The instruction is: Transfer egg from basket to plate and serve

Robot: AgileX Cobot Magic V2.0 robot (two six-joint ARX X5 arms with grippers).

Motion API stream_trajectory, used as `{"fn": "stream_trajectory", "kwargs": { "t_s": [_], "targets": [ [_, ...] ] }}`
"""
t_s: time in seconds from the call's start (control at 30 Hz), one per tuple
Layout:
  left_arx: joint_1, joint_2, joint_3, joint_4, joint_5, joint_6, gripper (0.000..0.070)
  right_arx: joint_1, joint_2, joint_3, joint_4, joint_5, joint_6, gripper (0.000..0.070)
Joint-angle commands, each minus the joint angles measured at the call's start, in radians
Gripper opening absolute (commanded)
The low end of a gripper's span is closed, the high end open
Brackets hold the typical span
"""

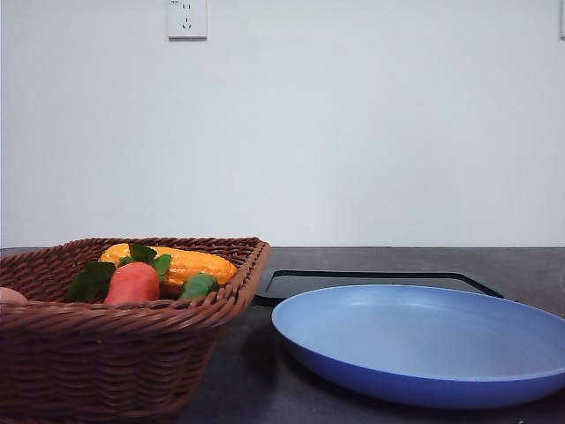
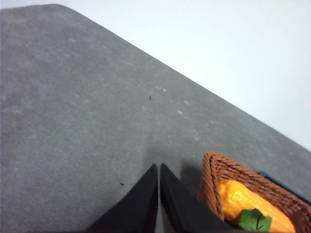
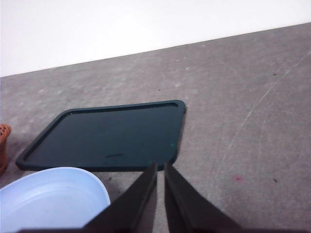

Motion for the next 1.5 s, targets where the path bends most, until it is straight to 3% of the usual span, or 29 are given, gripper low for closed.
{"fn": "stream_trajectory", "kwargs": {
  "t_s": [0.0, 0.23, 0.37, 0.67, 0.73, 0.9, 1.03, 1.2, 1.37, 1.47],
  "targets": [
    [0.000, -0.002, -0.028, 0.009, 0.004, -0.042, 0.0000, 0.000, -0.003, -0.006, -0.003, 0.006, 0.039, 0.0000],
    [0.000, 0.004, -0.016, -0.006, 0.098, -0.041, 0.0000, -0.001, -0.002, 0.007, -0.008, 0.008, 0.123, 0.0000],
    [0.000, 0.044, 0.047, -0.096, 0.132, -0.032, 0.0000, -0.001, 0.016, 0.049, -0.030, 0.007, 0.187, 0.0000],
    [0.000, 0.260, 0.261, -0.177, 0.229, 0.072, 0.0000, -0.001, 0.200, 0.244, -0.123, 0.021, 0.189, 0.0000],
    [-0.003, 0.323, 0.313, -0.195, 0.234, 0.104, 0.0000, -0.001, 0.260, 0.294, -0.147, 0.020, 0.175, 0.0000],
    [-0.004, 0.500, 0.467, -0.264, 0.252, 0.195, 0.0000, -0.001, 0.431, 0.414, -0.174, -0.012, 0.063, 0.0000],
    [-0.009, 0.641, 0.588, -0.329, 0.325, 0.262, 0.0000, -0.001, 0.573, 0.506, -0.232, -0.053, 0.043, 0.0000],
    [-0.054, 0.801, 0.718, -0.447, 0.408, 0.341, 0.0000, -0.001, 0.750, 0.588, -0.315, -0.168, -0.043, 0.0000],
    [-0.131, 0.902, 0.774, -0.535, 0.417, 0.380, 0.0000, -0.001, 0.908, 0.603, -0.378, -0.346, -0.054, 0.0000],
    [-0.171, 0.937, 0.776, -0.542, 0.417, 0.382, 0.0000, 0.000, 0.993, 0.603, -0.415, -0.399, -0.091, 0.0002]
  ]
}}
